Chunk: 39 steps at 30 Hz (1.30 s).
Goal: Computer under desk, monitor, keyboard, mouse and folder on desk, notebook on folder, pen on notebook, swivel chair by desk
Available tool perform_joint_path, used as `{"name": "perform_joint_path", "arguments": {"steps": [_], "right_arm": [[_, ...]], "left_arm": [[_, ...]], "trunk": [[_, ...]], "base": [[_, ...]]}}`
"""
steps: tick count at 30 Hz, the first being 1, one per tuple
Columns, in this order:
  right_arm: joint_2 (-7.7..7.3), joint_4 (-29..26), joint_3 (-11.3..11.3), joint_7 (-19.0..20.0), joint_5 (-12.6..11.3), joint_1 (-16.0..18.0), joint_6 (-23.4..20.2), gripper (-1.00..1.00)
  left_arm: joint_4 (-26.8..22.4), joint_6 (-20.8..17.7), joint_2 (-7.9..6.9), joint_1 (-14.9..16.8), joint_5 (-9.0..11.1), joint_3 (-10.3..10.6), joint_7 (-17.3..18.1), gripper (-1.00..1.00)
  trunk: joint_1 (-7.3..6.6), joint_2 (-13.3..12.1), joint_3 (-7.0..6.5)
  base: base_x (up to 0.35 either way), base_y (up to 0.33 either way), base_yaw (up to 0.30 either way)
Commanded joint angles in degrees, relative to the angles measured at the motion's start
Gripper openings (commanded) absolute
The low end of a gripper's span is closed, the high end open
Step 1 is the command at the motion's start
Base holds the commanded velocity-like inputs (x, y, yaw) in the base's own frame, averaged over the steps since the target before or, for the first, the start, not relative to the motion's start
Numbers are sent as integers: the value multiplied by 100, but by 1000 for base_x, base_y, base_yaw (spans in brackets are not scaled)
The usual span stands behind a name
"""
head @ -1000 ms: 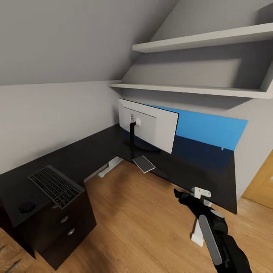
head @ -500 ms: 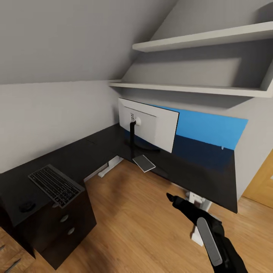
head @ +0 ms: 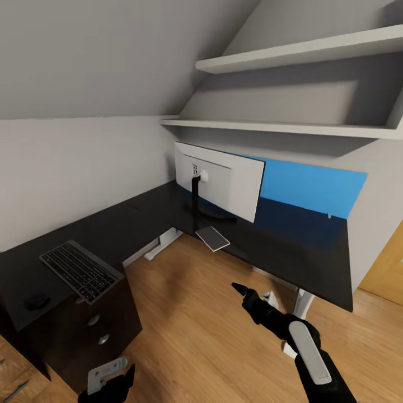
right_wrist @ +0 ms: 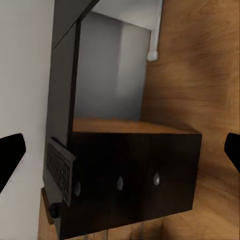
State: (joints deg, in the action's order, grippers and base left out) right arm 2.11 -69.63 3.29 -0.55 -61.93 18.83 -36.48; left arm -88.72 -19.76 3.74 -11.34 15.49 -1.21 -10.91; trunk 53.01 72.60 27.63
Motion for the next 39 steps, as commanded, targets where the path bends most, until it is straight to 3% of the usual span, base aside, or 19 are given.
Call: {"name": "perform_joint_path", "arguments": {"steps": [1,5,8,9,12,13,15,17,18,24,30,31,33,39], "right_arm": [[72,152,13,-6,-25,80,88,100],[224,565,-9,-4,111,193,641,100],[414,1131,-170,8,480,244,1594,100],[504,1367,-319,19,708,257,2166,100],[590,1587,-600,25,996,268,2975,100],[628,1676,-826,26,1117,272,3417,100],[652,1738,-1081,27,1197,274,3765,100],[667,1779,-1351,26,1246,276,4023,100],[680,1810,-1609,20,1277,277,4213,100],[768,1987,-2149,-1,1334,279,4710,100],[789,2223,-2377,6,1381,279,5228,100],[789,2262,-2539,4,1396,279,5417,100],[789,2290,-2685,-1,1404,279,5577,100],[789,2327,-2852,-12,1398,279,5929,100]], "left_arm": [[-92,-131,95,0,59,2,-44,100],[-162,-286,233,0,58,10,-76,100],[-67,-339,289,0,54,12,-97,100],[15,-344,299,0,50,8,-97,100],[102,-348,291,0,46,-9,-91,100],[146,-348,272,0,48,-19,-89,100],[194,-347,253,0,49,-26,-88,100],[257,-346,239,0,48,-27,-87,100],[335,-344,230,0,42,-22,-89,100],[610,-209,231,0,-18,74,-95,100],[714,151,230,0,-247,226,-122,100],[736,264,231,0,-306,248,-126,100],[748,327,231,0,-338,259,-128,100],[759,392,232,0,-380,270,-128,100]], "trunk": [[23,45,23],[111,205,95],[177,326,149],[199,366,167],[265,486,221],[287,526,239],[330,607,275],[374,687,311],[396,727,329],[528,968,436],[660,1208,544],[682,1248,562],[726,1328,598],[858,1569,706]], "base": [[0,0,0],[0,0,0],[0,0,0],[0,0,0],[0,0,0],[0,0,0],[0,0,0],[0,0,0],[0,0,0],[0,0,0],[0,0,0],[0,0,0],[0,0,0],[0,0,0]]}}
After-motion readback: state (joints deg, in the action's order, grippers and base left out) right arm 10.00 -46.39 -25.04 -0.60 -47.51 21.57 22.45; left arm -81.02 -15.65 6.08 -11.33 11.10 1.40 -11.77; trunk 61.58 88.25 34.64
